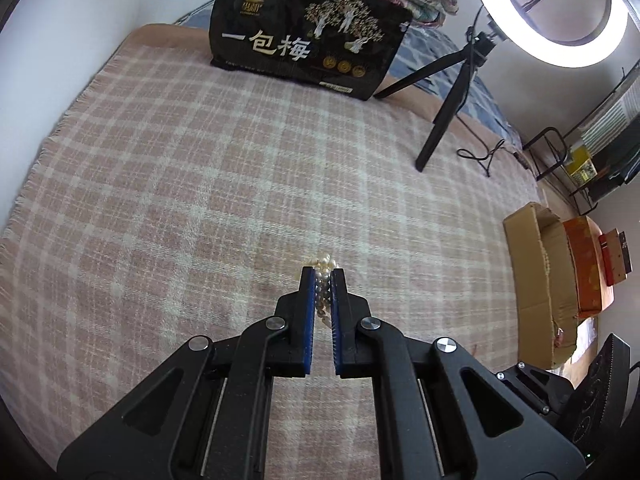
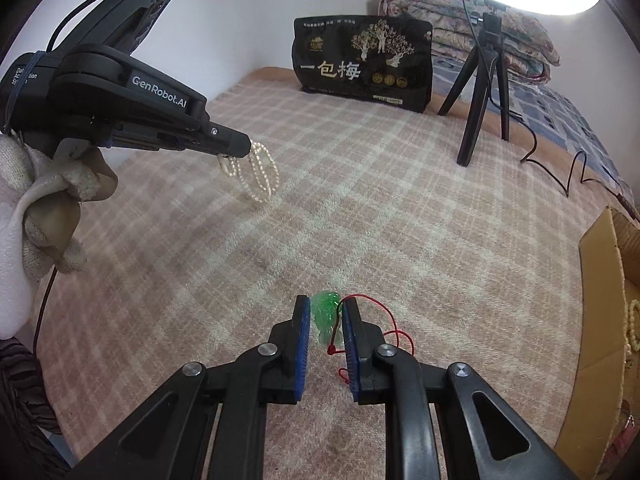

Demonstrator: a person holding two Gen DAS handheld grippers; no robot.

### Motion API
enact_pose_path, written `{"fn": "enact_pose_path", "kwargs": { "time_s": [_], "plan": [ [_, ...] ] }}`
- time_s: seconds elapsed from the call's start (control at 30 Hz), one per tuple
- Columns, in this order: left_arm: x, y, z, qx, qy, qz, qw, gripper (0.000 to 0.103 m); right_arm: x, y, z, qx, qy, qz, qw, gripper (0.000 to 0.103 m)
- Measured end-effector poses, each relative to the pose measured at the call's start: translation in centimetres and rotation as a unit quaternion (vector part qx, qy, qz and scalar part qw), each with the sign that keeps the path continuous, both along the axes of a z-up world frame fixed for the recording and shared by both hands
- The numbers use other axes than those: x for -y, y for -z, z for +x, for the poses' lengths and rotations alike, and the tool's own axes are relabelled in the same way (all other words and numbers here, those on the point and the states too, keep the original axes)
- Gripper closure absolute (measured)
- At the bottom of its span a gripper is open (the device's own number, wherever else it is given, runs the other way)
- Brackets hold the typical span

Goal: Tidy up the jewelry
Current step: 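Lift the pearl strand with the left tool toward the box while the right tool carries the pendant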

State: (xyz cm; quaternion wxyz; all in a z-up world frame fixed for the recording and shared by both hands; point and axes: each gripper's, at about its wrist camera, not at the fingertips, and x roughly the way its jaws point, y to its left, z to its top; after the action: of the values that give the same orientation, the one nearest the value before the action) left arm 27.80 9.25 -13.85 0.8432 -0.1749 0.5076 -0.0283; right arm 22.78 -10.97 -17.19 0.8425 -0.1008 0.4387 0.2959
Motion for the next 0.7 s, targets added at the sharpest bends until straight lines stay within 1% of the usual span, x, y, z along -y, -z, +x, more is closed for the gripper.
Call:
{"fn": "enact_pose_path", "kwargs": {
  "time_s": [0.17,0.47,0.7],
  "plan": [
    [0.7,-1.0,-0.5,0.012,0.009,-0.015,0.9998,0.098,0.8,-1.2,-0.6,0.014,0.007,0.005,1.0,0.089],
    [1.6,-3.7,-1.6,0.045,0.026,-0.015,0.9985,0.098,3.1,-3.7,-2.4,0.038,0.022,0.016,0.999,0.089],
    [2.6,-6.0,-2.4,0.074,0.031,-0.025,0.9965,0.098,5.6,-5.8,-4.3,0.06,0.037,0.025,0.997,0.089]
  ]
}}
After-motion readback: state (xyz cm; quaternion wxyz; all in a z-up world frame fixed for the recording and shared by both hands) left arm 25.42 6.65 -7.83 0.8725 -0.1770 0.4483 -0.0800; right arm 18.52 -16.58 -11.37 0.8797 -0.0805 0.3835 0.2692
